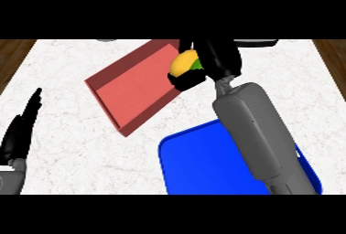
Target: Pick the lemon from the tray and place it in the cardboard box
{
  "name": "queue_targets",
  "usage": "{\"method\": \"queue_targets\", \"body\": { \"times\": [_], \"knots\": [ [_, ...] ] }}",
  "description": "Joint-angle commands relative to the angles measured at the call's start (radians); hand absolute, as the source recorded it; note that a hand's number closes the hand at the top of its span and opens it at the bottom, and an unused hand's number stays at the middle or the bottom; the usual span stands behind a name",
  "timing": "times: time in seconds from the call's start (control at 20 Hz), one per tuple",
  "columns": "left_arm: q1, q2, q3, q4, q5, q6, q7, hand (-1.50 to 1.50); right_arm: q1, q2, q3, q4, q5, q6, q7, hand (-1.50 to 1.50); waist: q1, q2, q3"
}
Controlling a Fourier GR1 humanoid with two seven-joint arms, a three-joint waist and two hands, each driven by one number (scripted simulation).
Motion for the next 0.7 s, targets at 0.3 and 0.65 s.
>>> {"method": "queue_targets", "body": {
  "times": [0.3, 0.65],
  "knots": [
    [-0.044, -0.043, -0.038, 0.003, -0.049, 0.008, 0.003, 0.0, -0.353, 0.016, 0.019, 0.442, -0.287, -0.225, 0.11, 1.5, 0.045, 0.011, -0.001],
    [-0.088, -0.039, -0.025, 0.016, -0.03, -0.025, 0.011, 0.0, -0.443, 0.016, 0.01, 0.729, -0.381, -0.345, -0.023, 1.5, 0.08, 0.026, -0.001]
  ]
}}
